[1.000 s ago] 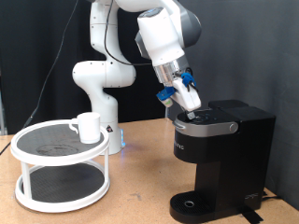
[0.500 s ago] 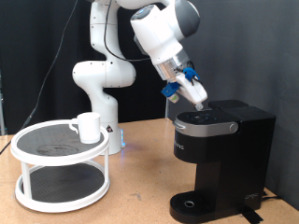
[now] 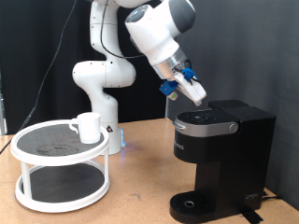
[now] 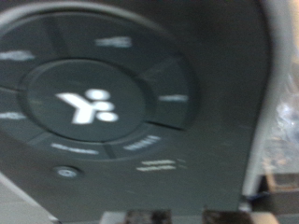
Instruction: Make a cup of coffee with the keurig machine
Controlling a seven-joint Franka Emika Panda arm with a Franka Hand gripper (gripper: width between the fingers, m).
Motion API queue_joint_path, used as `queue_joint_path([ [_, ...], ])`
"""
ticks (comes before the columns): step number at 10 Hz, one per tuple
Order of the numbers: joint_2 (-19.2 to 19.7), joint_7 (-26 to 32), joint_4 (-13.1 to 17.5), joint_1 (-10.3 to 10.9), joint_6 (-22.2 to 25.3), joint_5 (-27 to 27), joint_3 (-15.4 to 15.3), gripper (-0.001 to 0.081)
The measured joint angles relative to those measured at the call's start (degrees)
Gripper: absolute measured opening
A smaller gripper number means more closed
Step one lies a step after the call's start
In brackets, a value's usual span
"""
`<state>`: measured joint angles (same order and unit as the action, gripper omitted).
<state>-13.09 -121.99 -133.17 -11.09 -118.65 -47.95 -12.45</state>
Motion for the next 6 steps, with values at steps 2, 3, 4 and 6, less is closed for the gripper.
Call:
queue_joint_path([
  [2,-4.4,0.3,-3.7,0.0,-1.8,-3.6,0.6,0.0],
  [3,-6.9,-0.5,-5.9,0.0,-3.1,-5.2,0.7,0.0],
  [4,-9.3,-1.9,-7.7,-0.1,-2.8,-5.9,1.0,0.0],
  [6,-11.3,-2.7,-9.4,-0.1,-2.5,-6.1,1.4,0.0],
])
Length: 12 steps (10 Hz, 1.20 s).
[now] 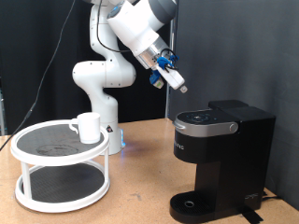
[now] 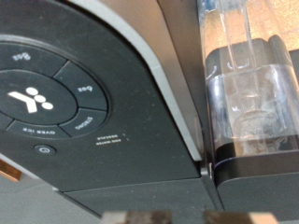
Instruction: Make a cup of coffee with the keurig machine
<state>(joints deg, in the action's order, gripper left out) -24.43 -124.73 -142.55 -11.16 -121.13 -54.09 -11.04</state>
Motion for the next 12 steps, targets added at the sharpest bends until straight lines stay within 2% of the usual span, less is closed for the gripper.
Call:
queue_joint_path([
  [2,-0.3,0.8,-0.7,0.0,3.0,-0.4,0.5,0.0],
  [3,-1.4,0.8,-2.1,0.0,3.4,-1.7,1.0,0.0],
  [6,-8.5,-2.9,-9.5,-0.1,-3.5,-9.6,1.1,0.0],
  [7,-10.9,-4.6,-11.6,-0.2,-3.9,-11.2,1.7,0.0],
  [9,-15.5,-5.6,-14.9,-0.4,-2.8,-11.7,4.0,0.0],
  [10,-15.4,-5.5,-14.9,-0.4,-2.8,-11.4,3.9,0.0],
  [12,-15.4,-5.6,-14.8,-0.8,2.2,-4.9,5.2,0.0],
])
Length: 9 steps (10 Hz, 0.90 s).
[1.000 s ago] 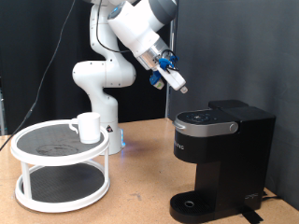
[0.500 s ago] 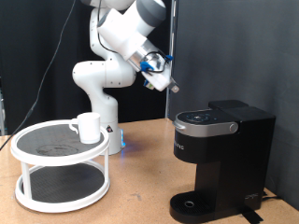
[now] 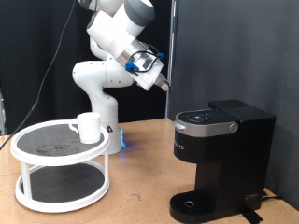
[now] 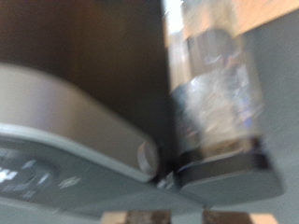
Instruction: Make a cup of coffee with the keurig machine
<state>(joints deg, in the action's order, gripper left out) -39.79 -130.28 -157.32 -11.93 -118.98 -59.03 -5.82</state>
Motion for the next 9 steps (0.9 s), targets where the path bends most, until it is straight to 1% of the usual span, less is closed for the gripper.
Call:
queue_joint_path([
  [1,-0.1,-0.8,0.2,-0.9,4.6,3.7,1.8,0.0],
  [3,-0.2,-1.0,0.9,-3.5,12.6,9.8,6.0,0.0],
  [4,-0.2,-0.7,1.2,-4.7,16.1,12.1,8.2,0.0],
  [6,-0.3,2.1,2.0,-6.3,23.1,17.1,13.0,0.0],
  [7,-0.6,3.2,2.0,-7.2,24.9,17.7,15.1,0.0],
  [8,-1.7,3.6,1.7,-7.8,26.0,17.8,16.4,0.0],
  [9,-1.6,3.6,1.7,-7.7,25.9,17.8,16.2,0.0],
])
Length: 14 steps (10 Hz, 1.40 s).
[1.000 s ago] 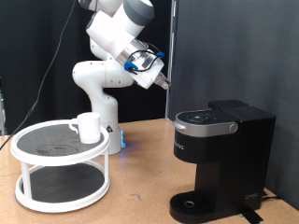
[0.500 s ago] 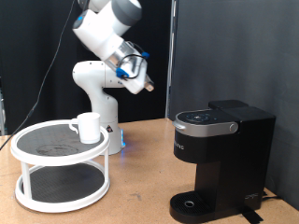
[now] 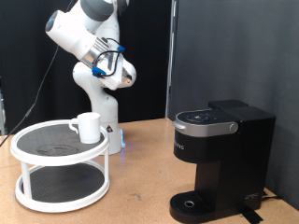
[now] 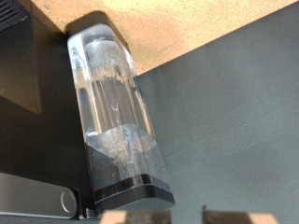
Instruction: Make a cup of coffee with the keurig machine
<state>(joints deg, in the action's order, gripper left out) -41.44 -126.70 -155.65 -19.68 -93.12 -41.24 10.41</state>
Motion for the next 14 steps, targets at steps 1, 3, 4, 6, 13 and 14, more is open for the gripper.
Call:
queue_joint_path([
  [1,0.0,0.1,0.0,0.0,-0.3,1.5,-0.3,0.0],
  [3,-1.4,2.0,-0.9,-0.4,-5.3,3.9,-0.9,0.0],
  [4,-2.2,3.4,-1.1,-0.8,-7.0,4.4,-0.6,0.0],
  [6,-3.0,7.7,-0.5,-1.5,-8.3,5.7,1.1,0.0],
  [13,-2.8,15.3,1.5,-2.3,-4.8,10.3,5.9,0.0],
  [14,-3.7,16.5,1.1,-3.2,-4.7,11.6,6.9,0.0],
])
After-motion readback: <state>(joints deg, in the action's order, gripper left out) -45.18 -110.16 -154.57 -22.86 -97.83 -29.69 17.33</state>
